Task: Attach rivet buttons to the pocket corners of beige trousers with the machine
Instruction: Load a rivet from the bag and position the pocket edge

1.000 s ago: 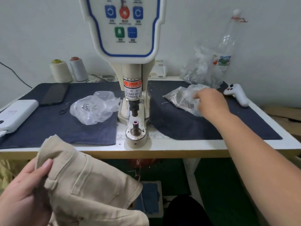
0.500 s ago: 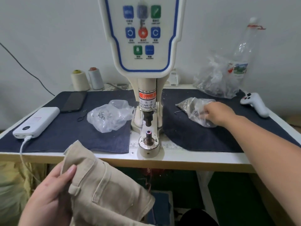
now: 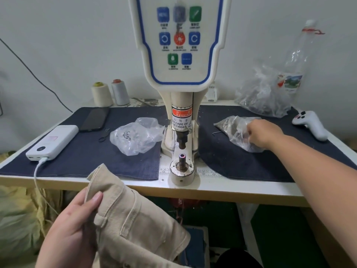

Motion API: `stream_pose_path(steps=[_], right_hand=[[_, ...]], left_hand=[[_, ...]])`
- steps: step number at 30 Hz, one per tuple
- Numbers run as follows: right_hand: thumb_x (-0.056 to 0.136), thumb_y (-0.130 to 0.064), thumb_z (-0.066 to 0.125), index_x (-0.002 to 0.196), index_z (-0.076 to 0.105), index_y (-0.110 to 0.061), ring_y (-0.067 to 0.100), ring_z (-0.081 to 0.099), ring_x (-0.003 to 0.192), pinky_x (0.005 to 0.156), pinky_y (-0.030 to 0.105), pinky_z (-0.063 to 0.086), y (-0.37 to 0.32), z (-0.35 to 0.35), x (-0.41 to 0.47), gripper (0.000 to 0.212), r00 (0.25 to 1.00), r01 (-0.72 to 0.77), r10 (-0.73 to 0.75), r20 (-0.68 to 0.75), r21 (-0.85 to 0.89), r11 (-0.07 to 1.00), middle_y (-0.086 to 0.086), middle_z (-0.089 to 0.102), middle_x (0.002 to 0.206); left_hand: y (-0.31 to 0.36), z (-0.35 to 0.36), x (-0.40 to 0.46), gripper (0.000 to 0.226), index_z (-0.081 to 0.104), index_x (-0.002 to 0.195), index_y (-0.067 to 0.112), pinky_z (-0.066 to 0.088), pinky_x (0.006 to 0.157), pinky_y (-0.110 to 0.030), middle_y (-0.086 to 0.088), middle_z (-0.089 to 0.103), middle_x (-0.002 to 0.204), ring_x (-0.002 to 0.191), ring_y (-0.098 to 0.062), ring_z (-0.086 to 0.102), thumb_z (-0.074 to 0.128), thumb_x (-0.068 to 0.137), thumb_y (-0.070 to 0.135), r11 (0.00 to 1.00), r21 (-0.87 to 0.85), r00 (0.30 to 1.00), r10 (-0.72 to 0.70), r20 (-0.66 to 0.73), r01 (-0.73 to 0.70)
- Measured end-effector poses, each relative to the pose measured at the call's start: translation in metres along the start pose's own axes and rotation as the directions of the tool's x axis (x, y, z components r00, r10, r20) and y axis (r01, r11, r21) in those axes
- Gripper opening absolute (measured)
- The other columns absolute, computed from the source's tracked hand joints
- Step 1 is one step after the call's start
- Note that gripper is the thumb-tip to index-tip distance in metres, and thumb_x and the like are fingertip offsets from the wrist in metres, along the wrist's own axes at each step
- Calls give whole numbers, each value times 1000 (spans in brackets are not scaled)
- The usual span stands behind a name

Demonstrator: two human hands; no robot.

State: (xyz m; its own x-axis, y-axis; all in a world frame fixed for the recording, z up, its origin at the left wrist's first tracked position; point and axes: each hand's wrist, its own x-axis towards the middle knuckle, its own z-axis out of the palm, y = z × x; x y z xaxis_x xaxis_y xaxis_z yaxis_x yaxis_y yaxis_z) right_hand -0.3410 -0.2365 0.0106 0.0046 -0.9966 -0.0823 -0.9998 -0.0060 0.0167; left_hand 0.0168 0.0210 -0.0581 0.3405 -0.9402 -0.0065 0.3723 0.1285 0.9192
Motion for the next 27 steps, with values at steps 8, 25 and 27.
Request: stream_pose_path(steps=[8,25,27], right_hand=[[90,-13,58,117,61,-7,38,55,115,98,44,46,-3,8,1,29,998,-63,63,6,48,997,16,57,125],[85,-23,68,82,72,-20,14,65,73,67,25,50,-4,16,-102,6,681,366,444,-582,796,482,-2,71,79],[83,-19,71,76,72,-22,9,66,65,58,21,50,-32,13,-123,8,825,359,412,-387,922,145,-3,72,70]], left_hand=[[3,16,-4,28,77,94,7,60,65,-31,-19,73,89,75,-25,74,54,81,16,999,-32,1000,-6,3,6],[11,29,-15,34,72,113,7,59,76,-36,-19,73,105,96,-29,72,55,87,22,998,-19,998,-57,11,58],[11,32,-16,32,73,109,8,59,74,-34,-17,74,101,91,-26,73,56,86,22,999,-11,999,-42,13,42]])
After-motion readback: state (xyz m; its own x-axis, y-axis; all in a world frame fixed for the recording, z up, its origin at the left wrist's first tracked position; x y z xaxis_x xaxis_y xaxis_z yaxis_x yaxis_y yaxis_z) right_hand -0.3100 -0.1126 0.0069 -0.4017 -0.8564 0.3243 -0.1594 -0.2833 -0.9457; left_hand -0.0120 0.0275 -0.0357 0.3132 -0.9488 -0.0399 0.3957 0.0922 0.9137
